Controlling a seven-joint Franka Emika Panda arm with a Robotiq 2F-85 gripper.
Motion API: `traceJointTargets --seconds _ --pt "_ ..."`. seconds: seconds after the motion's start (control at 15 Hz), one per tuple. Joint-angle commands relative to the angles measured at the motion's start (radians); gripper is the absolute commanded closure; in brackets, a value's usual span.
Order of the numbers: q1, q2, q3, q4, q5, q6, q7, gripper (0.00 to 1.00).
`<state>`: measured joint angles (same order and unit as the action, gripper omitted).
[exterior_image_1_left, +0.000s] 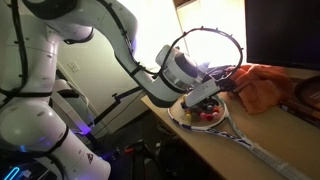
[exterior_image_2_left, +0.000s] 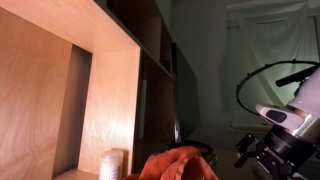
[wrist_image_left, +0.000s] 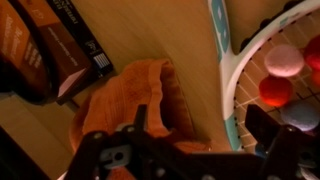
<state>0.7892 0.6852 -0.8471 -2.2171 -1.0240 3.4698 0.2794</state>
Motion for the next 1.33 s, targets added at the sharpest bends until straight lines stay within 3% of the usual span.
traceJointTargets --seconds 0.0,0.27,0.73,1.0,1.27 --pt "0.032 -0.092 -0.016 -0.082 0.053 0.000 -0.055 0.00" --pt "-0.032 -0.088 0.032 -0.116 0.063 -0.001 -0.027 0.00" --pt "-0.236 -0.063 0.156 -0.149 0.037 -0.003 -0.004 0.00" --pt "-0.266 -0.079 0.177 -0.157 0.033 -0.003 -0.031 0.00" --pt "-0.238 -0.125 0.155 -0.172 0.060 -0.003 -0.079 0.00"
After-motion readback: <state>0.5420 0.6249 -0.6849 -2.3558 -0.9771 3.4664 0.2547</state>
